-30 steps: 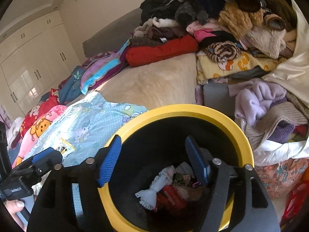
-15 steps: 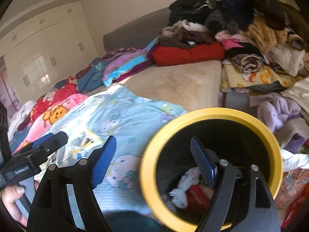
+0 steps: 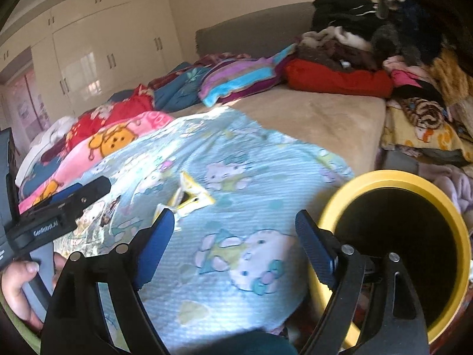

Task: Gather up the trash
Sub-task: 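Move both tools back toward the remaining wrappers on the sheet, then grasp the brown candy bar with the left tool while the right tool grasps the yellow wrapper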

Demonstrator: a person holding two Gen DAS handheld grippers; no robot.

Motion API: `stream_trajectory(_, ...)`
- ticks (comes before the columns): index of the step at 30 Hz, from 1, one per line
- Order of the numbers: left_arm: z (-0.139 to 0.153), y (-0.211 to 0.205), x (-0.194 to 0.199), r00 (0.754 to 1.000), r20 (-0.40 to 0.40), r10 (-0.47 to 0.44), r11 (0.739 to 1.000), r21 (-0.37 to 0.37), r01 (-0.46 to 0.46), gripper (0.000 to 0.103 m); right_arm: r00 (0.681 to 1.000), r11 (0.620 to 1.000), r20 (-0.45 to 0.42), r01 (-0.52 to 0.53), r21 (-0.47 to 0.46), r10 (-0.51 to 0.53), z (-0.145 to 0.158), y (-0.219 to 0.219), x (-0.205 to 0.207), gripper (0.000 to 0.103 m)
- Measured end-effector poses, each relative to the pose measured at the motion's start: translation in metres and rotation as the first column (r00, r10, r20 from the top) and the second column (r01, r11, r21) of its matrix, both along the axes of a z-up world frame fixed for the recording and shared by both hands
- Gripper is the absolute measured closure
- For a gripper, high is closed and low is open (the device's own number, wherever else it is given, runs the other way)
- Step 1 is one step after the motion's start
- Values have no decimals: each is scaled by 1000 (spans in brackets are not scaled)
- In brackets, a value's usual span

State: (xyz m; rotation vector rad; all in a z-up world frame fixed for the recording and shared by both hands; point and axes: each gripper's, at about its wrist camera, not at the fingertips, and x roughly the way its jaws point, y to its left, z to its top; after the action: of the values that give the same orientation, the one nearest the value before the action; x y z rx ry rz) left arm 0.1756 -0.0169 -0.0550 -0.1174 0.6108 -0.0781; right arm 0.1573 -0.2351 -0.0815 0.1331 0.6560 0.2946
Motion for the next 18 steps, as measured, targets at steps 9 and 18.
stream_trajectory(9, -26, 71, 9, 988, -72, 137, 990, -19, -139, 11, 992, 997, -95, -77, 12, 77, -23, 52, 30, 21)
stream_trajectory(18, -58, 108, 15, 972, -173, 158, 980, -97, -176, 23, 976, 993, -187, -111, 33, 115, -51, 98, 63, 22)
